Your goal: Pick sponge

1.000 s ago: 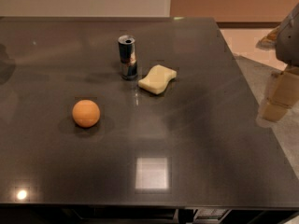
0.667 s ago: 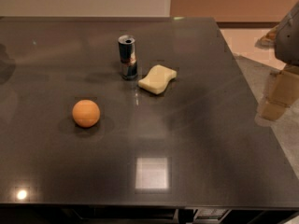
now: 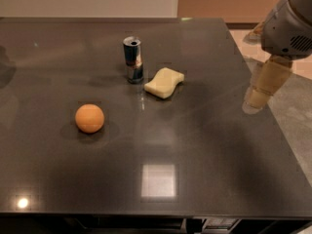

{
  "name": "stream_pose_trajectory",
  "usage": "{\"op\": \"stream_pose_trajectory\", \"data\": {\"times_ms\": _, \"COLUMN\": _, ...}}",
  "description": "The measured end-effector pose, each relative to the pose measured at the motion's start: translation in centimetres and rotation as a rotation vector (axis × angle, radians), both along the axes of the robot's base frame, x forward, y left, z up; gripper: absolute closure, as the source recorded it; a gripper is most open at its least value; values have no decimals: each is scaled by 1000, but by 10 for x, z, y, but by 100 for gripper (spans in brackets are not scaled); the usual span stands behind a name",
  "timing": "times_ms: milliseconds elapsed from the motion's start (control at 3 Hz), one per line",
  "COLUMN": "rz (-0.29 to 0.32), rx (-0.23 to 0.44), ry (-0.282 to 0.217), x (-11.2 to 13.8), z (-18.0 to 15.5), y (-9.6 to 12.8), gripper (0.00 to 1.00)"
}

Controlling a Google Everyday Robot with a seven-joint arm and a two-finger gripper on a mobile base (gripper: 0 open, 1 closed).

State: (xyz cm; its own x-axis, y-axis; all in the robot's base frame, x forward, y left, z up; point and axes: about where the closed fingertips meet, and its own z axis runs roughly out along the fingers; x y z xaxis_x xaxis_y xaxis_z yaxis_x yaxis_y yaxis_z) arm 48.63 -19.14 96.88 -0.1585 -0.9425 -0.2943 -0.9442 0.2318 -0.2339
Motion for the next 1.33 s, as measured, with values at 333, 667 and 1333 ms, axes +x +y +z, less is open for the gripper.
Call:
{"op": "stream_pose_trajectory", "data": {"times_ms": 333, "rz": 35, "rx": 45, "ry": 12, "x": 26, "z": -8, "y": 20, "gripper": 0}}
{"op": "stream_pose_trajectory", "data": {"times_ms": 667, "rz": 60, "rx": 78, "ry": 29, "x": 52, "z": -24, "y": 41, "gripper": 0}}
{"op": "stream_pose_trajectory", "data": {"times_ms": 1333, "rz": 101, "rx": 93, "ry": 86, "x": 101, "z": -69, "y": 77, "gripper": 0}}
